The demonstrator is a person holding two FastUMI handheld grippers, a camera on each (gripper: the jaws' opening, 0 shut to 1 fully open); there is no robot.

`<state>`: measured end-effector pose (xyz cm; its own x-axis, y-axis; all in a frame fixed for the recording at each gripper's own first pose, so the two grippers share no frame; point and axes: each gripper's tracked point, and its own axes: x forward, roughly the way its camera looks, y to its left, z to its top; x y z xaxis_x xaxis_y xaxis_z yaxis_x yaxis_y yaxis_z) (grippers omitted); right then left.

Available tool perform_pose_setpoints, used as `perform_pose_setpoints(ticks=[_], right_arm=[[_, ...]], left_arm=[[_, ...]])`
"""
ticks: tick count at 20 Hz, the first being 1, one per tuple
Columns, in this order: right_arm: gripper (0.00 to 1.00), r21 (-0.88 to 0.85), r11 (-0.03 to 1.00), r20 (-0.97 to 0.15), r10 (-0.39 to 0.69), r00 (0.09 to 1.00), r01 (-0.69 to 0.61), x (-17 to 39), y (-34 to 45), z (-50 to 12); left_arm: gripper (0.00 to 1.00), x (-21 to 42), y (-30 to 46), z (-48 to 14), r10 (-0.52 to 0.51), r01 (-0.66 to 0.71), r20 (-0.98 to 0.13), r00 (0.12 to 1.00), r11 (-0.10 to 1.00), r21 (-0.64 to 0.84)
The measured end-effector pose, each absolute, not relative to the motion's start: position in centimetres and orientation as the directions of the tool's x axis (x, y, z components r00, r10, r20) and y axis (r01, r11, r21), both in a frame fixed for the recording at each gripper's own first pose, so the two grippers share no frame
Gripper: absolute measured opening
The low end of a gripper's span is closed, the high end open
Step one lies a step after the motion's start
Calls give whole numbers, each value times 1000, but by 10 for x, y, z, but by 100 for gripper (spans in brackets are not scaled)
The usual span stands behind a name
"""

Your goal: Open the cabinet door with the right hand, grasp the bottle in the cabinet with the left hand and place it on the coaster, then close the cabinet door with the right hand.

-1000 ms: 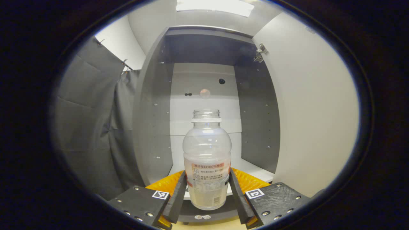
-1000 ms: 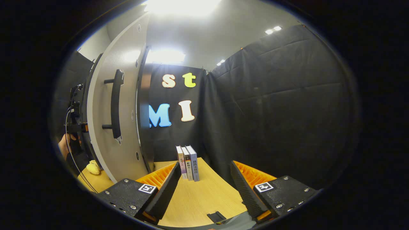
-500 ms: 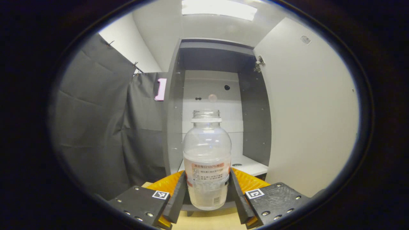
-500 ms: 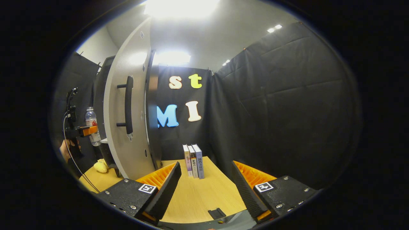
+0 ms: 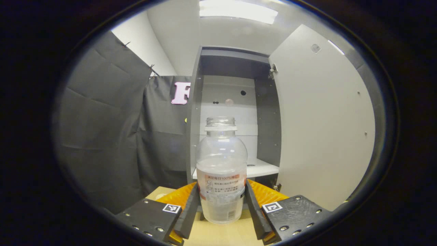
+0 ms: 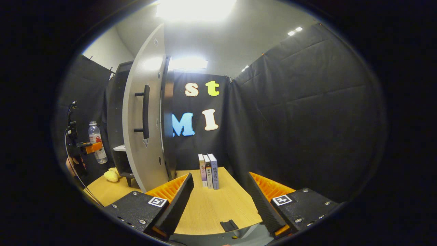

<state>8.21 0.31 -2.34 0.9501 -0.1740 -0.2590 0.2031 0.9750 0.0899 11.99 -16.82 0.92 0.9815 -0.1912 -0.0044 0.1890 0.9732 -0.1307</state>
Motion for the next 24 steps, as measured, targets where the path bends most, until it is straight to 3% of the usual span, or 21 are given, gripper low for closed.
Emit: perform_pose_setpoints(ticks=[5, 6, 7, 9, 11, 12, 17, 18, 24], right_arm=[[96, 100, 978, -256, -153, 955, 183, 76, 7, -29], [96, 96, 979, -257, -151, 954, 180, 74, 8, -29], [96, 92, 980, -260, -148, 954, 177, 73, 9, -31], [96, 89, 980, -266, -147, 953, 177, 73, 8, -36], [96, 97, 980, -269, -144, 952, 176, 72, 11, -40], [96, 99, 979, -273, -143, 951, 175, 72, 12, -42], [96, 91, 984, -306, -120, 945, 154, 77, 21, -54], [96, 82, 985, -312, -117, 943, 149, 78, 22, -57], [96, 62, 990, -339, -98, 936, 126, 88, 28, -67]], left_arm=[[71, 86, -159, -18, -186, 181, -17, 982, 970, -165], [77, 80, -157, -25, -185, 181, -9, 983, 969, -167], [77, 76, -154, -32, -184, 181, -8, 983, 969, -167], [65, 67, -153, -52, -189, 182, -26, 982, 969, -169], [65, 57, -153, -71, -200, 189, -45, 979, 965, -183], [77, 53, -153, -79, -205, 193, -50, 977, 964, -185], [77, 29, -165, -121, -240, 220, -94, 966, 958, -186], [71, 26, -166, -130, -244, 222, -102, 964, 956, -189], [72, 21, -173, -182, -243, 211, -183, 953, 961, -178]])
